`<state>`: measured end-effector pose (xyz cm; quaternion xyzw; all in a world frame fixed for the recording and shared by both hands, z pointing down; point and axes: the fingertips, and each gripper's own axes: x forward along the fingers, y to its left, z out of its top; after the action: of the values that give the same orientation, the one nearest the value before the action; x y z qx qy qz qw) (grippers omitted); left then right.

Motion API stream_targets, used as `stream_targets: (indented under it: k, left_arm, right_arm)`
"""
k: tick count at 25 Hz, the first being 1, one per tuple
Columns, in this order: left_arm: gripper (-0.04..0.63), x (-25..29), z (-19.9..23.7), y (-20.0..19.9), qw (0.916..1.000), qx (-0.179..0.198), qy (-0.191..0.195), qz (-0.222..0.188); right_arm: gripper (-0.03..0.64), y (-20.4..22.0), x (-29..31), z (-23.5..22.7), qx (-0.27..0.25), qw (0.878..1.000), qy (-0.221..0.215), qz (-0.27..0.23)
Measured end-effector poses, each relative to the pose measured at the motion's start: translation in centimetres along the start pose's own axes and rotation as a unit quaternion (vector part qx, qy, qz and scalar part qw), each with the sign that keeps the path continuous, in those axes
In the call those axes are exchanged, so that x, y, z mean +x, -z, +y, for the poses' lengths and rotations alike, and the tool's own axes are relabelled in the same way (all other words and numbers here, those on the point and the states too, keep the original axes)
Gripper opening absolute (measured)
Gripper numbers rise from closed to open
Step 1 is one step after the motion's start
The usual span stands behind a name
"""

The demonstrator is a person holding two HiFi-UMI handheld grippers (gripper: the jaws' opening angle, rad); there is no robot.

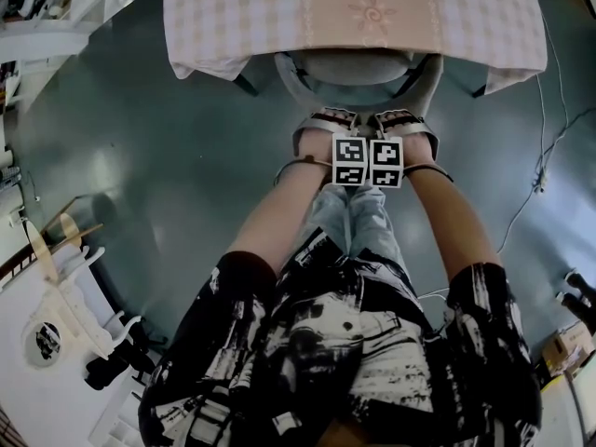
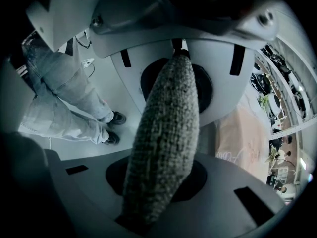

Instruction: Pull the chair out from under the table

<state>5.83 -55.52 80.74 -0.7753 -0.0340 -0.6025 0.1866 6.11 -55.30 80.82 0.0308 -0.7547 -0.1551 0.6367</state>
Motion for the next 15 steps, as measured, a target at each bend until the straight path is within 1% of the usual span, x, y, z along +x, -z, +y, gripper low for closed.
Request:
stream_targets:
  k: [6, 15]
  left_arm:
    - [0.055, -0.5, -2.3, -0.4, 1.0000, 0.002, 0.002, -0.003]
    - [0.055, -1.6, -7.0, -1.5, 1.0000, 0.006, 0.004, -0.006]
  right_arm:
    - [0.069, -0.9, -0.5, 2.2, 0.005, 1.000, -0.002, 0.004]
    - [0.066, -2.3, -1.7, 6.7, 0.013, 1.000, -0.002, 0.007]
